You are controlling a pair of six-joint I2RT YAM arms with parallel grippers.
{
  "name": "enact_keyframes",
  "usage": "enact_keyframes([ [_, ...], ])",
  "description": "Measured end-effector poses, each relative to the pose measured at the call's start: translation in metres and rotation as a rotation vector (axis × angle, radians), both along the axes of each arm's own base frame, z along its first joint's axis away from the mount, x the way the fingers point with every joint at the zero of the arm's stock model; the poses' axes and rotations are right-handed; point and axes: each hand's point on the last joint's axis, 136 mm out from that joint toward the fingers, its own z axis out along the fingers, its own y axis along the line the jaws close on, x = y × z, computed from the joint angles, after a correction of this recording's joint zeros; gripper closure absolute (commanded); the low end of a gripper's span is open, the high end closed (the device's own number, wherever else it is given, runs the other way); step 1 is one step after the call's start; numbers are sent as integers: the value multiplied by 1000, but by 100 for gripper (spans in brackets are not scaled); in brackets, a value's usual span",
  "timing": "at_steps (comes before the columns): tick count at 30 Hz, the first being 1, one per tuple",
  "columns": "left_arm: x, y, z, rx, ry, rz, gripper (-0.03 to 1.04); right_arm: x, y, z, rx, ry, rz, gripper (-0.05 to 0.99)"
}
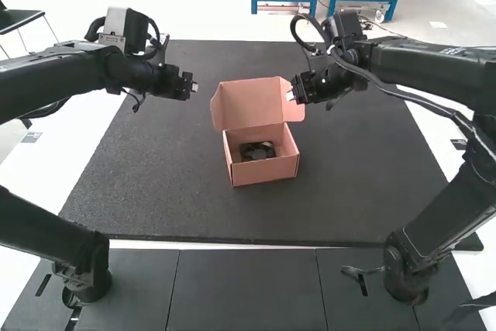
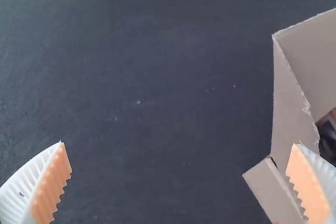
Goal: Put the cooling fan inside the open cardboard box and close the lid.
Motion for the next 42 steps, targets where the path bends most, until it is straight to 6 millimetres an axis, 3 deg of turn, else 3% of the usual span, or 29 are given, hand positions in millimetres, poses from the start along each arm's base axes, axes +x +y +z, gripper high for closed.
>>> enact_keyframes([
  [7,7,0,-14,12,32,7,4,9,-2,5,21,-34,-24,31],
  [13,13,0,-15,15,35,9,4,17,-7,9,29,-63,-47,31],
  [20,18,-2,-9,15,22,7,4,23,-10,-4,15,-39,-62,31],
  [29,22,-3,-22,22,51,6,4,25,-10,-20,0,-3,-62,31],
  [42,27,-6,-26,30,61,-3,4,25,-11,-22,-2,4,-63,32],
])
